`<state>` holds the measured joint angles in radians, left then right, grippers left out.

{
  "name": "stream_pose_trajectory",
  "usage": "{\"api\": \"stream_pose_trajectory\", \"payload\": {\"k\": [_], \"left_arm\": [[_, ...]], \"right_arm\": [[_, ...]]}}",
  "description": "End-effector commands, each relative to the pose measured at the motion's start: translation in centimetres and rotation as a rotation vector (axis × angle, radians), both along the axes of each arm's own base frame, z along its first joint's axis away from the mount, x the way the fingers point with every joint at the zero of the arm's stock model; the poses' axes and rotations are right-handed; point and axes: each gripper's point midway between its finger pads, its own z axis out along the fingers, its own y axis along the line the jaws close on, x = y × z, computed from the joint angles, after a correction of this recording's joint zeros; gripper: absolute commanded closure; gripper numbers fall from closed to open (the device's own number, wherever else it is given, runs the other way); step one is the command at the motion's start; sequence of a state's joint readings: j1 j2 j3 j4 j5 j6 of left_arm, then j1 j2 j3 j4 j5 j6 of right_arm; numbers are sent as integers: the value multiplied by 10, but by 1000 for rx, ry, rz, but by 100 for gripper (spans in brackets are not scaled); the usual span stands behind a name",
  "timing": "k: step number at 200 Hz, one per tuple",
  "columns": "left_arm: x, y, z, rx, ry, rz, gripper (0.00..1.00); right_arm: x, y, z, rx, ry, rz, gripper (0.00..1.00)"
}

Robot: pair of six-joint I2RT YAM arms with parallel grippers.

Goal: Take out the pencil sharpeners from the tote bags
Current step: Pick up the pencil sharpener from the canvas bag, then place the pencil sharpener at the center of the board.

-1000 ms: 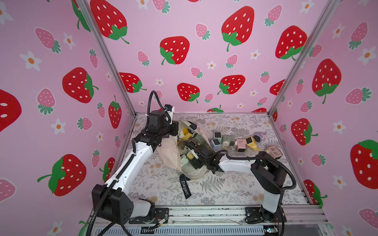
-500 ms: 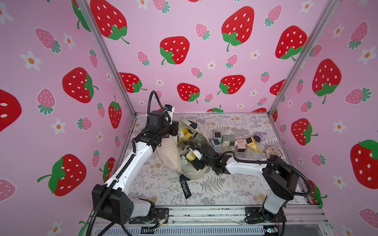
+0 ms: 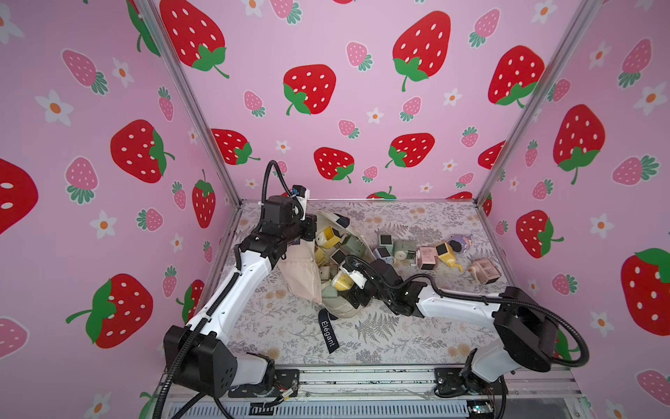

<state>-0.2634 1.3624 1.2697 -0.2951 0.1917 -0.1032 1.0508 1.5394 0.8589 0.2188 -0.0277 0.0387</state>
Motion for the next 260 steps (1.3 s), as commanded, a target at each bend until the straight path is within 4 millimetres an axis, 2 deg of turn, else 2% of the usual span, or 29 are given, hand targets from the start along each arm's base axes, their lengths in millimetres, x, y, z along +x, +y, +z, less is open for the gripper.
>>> {"api": "stream_pose_trajectory", "payload": {"k": [1, 42, 78, 100, 148, 190, 207, 234, 260], "left_arm": [[3, -8, 30, -27, -73, -30, 100], [3, -8, 29, -24, -72, -29, 100], [3, -8, 29, -26, -71, -31, 100], [3, -9, 30, -26, -72, -31, 100], [2, -9, 30, -27, -74, -32, 100], [3, -9, 29, -24, -71, -32, 100], [2, -10, 29, -23, -69, -33, 100], [2, -10, 29, -22, -70, -32, 100], [2, -11, 30, -22, -72, -34, 100]], "right_arm": [[0, -1, 34, 81, -67, 10, 25], [-2, -32, 59, 121, -135, -54, 25], [-2, -61, 73, 156, -186, -129, 27], [11, -83, 73, 172, -226, -251, 31], [44, -129, 34, 116, -185, -491, 31], [73, -190, -4, 113, -112, -732, 31], [80, -209, -21, 115, -62, -792, 31], [88, -223, -40, 84, -16, -842, 31], [96, -219, -57, 44, 29, -841, 31]]}}
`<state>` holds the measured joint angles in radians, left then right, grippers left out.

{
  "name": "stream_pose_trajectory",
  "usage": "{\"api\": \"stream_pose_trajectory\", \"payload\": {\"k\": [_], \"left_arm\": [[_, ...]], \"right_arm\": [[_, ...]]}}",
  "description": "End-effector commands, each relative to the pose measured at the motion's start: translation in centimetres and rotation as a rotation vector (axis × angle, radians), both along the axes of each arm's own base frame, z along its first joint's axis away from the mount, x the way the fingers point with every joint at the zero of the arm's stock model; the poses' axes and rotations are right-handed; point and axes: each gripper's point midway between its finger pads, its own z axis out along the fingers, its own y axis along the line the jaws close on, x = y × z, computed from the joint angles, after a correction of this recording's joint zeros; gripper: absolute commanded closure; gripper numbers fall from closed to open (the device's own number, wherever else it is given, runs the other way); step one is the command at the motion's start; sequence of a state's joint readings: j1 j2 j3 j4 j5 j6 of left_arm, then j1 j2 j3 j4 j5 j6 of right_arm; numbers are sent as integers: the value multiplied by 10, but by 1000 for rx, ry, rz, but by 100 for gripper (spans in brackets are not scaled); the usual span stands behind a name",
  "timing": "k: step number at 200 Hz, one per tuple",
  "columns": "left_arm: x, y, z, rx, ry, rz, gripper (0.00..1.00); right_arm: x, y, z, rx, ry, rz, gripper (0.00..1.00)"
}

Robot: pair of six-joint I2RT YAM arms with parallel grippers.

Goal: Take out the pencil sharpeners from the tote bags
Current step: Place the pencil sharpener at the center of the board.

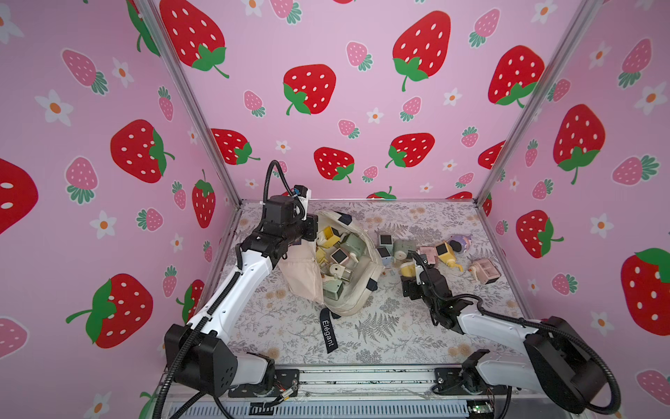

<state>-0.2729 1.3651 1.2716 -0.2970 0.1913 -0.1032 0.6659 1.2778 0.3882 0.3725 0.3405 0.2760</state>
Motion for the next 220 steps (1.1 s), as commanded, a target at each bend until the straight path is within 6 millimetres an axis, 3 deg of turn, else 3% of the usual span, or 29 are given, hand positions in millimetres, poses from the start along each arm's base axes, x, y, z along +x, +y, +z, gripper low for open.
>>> {"api": "stream_pose_trajectory", "payload": {"k": [1, 124, 220], "left_arm": [[3, -7, 30, -24, -74, -24, 100], [4, -6, 29, -15, -72, -21, 100], [4, -6, 29, -15, -73, -23, 100]], "right_arm": [[14, 9, 4, 63, -1, -21, 31], [50, 28, -27, 50, 69, -11, 30], [50, 38, -30, 72, 94, 39, 10]]}}
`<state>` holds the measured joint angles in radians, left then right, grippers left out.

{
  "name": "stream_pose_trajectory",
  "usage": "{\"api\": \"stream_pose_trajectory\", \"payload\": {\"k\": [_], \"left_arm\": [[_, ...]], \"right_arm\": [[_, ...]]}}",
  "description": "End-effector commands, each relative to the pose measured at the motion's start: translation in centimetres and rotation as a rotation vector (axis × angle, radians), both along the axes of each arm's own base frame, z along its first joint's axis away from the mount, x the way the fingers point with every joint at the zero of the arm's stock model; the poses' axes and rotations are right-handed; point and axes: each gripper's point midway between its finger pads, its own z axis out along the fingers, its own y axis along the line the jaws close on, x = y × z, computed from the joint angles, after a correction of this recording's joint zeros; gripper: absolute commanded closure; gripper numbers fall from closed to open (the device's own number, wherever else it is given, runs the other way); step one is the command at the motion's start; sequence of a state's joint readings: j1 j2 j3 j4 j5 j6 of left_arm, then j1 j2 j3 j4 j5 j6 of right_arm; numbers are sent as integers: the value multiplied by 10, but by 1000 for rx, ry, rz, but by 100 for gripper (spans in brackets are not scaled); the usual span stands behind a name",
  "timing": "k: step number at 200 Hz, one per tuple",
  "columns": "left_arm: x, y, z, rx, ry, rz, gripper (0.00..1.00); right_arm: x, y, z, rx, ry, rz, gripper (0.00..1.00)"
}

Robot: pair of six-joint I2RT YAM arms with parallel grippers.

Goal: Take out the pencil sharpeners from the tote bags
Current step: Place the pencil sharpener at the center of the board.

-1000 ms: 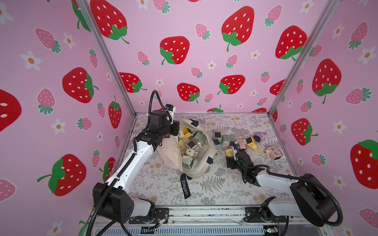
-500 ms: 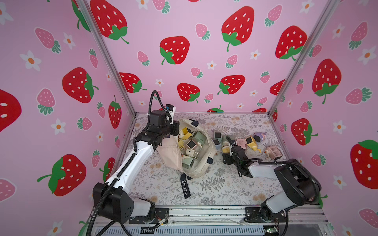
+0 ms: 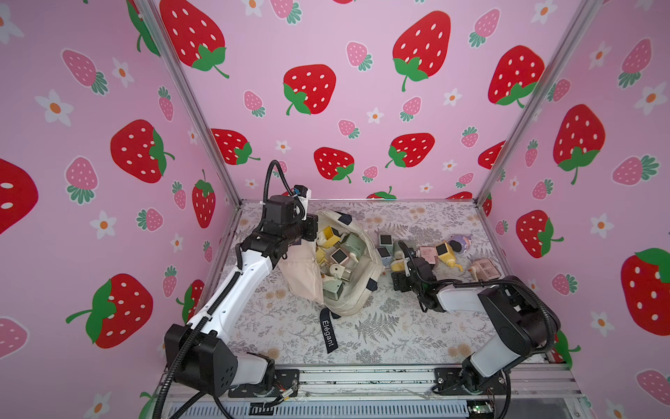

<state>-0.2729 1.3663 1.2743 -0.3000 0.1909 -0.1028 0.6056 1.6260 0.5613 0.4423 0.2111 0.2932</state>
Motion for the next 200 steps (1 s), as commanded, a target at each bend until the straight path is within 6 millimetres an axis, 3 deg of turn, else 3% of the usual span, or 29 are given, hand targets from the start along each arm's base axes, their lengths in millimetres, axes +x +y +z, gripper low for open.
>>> {"api": "stream_pose_trajectory", "payload": {"k": [1, 66, 145, 200], "left_arm": [[4, -6, 29, -16, -74, -21, 100], [4, -6, 29, -17, -73, -23, 100], [5, -6, 29, -18, -74, -22, 100], [5, -7, 29, -20, -73, -25, 100]], "right_arm": [[11, 10, 15, 59, -43, 4, 10], [8, 8, 16, 66, -46, 4, 1], [-2, 5, 46, 127, -108, 14, 1], [-10, 25, 65, 226, -129, 116, 2]]}}
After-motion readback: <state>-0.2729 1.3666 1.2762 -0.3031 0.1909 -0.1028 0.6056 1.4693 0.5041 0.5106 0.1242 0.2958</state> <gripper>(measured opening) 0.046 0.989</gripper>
